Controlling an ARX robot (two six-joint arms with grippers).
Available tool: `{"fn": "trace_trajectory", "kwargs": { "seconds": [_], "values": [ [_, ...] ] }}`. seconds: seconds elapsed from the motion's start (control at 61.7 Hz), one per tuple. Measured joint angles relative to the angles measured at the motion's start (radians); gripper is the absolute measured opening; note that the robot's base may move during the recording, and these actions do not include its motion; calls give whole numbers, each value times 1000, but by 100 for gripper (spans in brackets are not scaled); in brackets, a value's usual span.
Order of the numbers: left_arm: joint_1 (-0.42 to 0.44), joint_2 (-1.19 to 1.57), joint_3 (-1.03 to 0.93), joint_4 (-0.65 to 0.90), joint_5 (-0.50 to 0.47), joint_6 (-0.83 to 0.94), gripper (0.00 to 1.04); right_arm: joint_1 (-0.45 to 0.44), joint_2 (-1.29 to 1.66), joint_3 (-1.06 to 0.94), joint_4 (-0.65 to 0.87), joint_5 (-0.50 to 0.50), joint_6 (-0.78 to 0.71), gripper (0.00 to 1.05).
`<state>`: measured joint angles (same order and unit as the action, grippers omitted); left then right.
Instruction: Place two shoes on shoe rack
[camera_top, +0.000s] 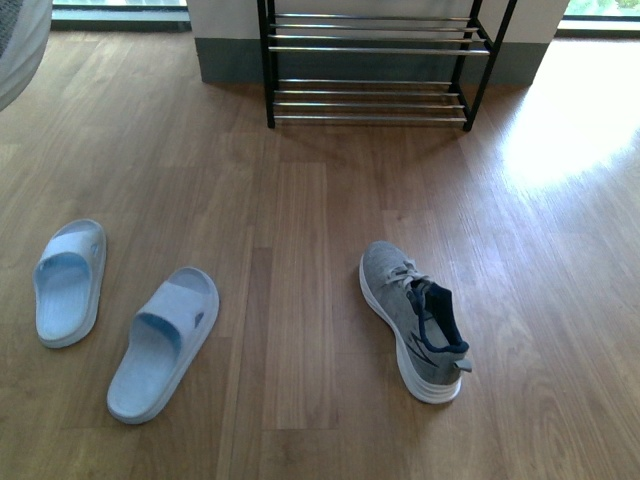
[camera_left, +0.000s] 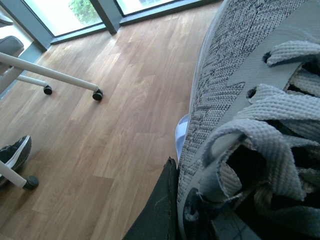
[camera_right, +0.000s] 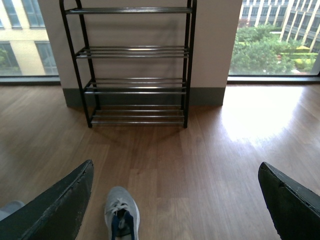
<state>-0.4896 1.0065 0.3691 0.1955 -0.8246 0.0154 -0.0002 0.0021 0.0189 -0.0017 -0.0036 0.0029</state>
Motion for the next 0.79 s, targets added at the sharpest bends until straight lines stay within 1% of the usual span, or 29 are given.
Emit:
{"fn": "trace_trajectory", "kwargs": {
  "seconds": [0.795],
  "values": [
    [0,1,0,0,2,0,2,0,1,0,0,0,0,96]
  ]
}}
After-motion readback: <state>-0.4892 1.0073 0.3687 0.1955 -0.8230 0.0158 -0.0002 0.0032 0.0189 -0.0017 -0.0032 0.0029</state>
